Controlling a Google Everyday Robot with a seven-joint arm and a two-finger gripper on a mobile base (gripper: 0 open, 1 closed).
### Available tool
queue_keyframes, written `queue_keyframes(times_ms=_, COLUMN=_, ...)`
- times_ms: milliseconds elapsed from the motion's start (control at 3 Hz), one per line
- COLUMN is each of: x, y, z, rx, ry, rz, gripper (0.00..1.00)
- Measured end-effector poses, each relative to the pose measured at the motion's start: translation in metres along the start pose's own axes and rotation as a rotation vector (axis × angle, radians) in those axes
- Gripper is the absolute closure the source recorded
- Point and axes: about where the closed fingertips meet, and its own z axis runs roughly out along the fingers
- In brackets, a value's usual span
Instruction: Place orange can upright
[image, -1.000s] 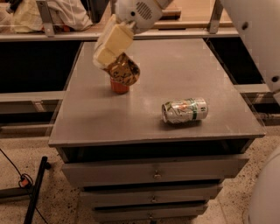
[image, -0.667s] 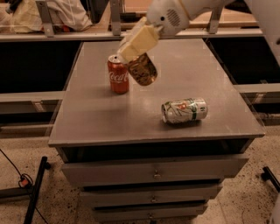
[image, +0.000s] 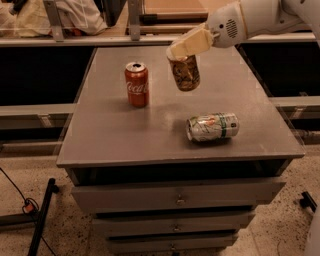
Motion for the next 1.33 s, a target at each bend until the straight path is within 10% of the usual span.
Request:
queue_keyframes(times_ms=667, x=0.014, y=-0.045, z=0.008, rx=0.046, ry=-0.124, rz=0.160, gripper=0.84)
queue_keyframes(times_ms=1333, x=0.060, y=-0.042, z=0.010, rx=0.073, ry=-0.236, rz=0.317, gripper=0.36)
